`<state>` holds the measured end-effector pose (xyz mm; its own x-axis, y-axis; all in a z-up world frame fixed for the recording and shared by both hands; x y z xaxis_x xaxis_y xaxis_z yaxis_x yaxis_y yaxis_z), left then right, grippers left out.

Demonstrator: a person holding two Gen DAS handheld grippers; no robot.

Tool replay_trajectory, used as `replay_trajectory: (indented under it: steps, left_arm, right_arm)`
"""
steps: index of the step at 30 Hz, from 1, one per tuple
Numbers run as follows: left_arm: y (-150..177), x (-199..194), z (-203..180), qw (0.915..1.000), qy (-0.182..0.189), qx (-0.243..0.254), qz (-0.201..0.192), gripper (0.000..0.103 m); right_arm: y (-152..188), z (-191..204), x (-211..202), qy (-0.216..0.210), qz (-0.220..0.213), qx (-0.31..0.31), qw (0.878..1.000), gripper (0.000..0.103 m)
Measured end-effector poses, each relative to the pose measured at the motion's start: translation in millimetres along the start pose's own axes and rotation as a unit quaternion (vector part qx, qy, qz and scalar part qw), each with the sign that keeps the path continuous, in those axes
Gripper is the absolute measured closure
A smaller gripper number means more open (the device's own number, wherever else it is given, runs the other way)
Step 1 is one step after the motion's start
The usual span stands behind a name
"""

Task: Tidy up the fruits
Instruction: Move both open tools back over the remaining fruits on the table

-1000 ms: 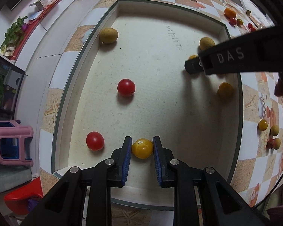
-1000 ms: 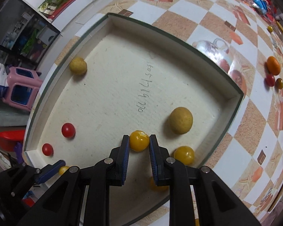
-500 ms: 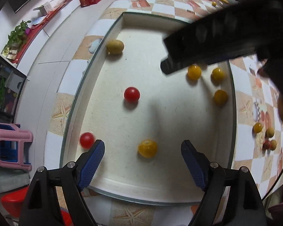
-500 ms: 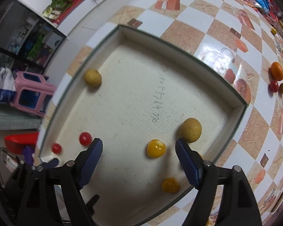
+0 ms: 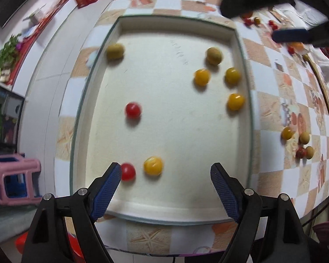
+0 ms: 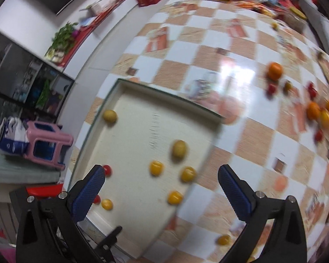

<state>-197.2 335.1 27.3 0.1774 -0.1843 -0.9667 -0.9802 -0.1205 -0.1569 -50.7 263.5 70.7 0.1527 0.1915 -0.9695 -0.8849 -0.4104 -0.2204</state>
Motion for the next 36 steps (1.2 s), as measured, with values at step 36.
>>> replay_trajectory:
  steps: [36]
  left_arm:
    - [-27,76,-174,0.9747,0.024,0.215,0.055,0.019]
  right_arm:
    - [231,-159,20,0.128,0.079,0.090,0.985,0.015]
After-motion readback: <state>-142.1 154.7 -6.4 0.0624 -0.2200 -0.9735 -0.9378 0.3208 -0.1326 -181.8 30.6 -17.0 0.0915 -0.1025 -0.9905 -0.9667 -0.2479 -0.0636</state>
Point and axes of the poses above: each gripper's, at about its wrist camera, not at the fingertips, and x roughly the way its jaws point, z to its left, y to its underside, the point moved 3 cm from there along x, roughly the way its jaws point, and after that the axes turned 12 degrees about y, right-handed, at the moved point
